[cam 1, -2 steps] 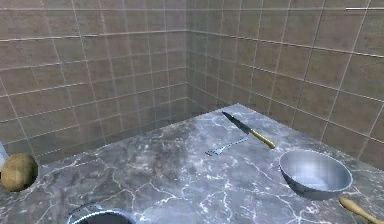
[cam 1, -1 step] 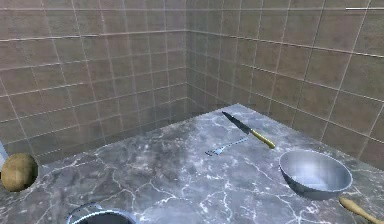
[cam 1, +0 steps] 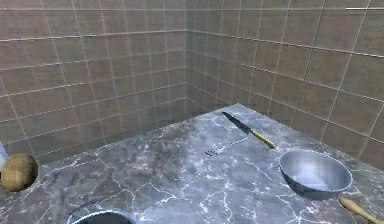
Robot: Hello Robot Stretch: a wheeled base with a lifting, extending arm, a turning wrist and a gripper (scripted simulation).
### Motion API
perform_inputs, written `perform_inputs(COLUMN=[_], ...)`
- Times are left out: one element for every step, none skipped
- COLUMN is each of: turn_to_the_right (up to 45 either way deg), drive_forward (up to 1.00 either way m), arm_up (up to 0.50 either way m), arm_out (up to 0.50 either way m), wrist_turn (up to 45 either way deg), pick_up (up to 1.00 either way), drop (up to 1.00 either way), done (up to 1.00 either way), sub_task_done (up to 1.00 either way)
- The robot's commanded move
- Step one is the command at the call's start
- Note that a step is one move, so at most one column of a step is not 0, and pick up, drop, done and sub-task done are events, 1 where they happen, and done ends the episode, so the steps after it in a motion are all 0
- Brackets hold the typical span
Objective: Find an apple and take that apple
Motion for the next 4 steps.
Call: perform_inputs(turn_to_the_right=[0.0,0.0,0.0,0.0], drive_forward=[0.00,0.00,0.00,0.00], arm_up=[0.00,0.00,0.00,0.00], arm_out=[0.00,0.00,0.00,0.00], wrist_turn=[45.0,45.0,45.0,45.0], pick_up=[0.00,0.00,0.00,0.00], drop=[0.00,0.00,0.00,0.00], done=[0.00,0.00,0.00,0.00], sub_task_done=[0.00,0.00,0.00,0.00])
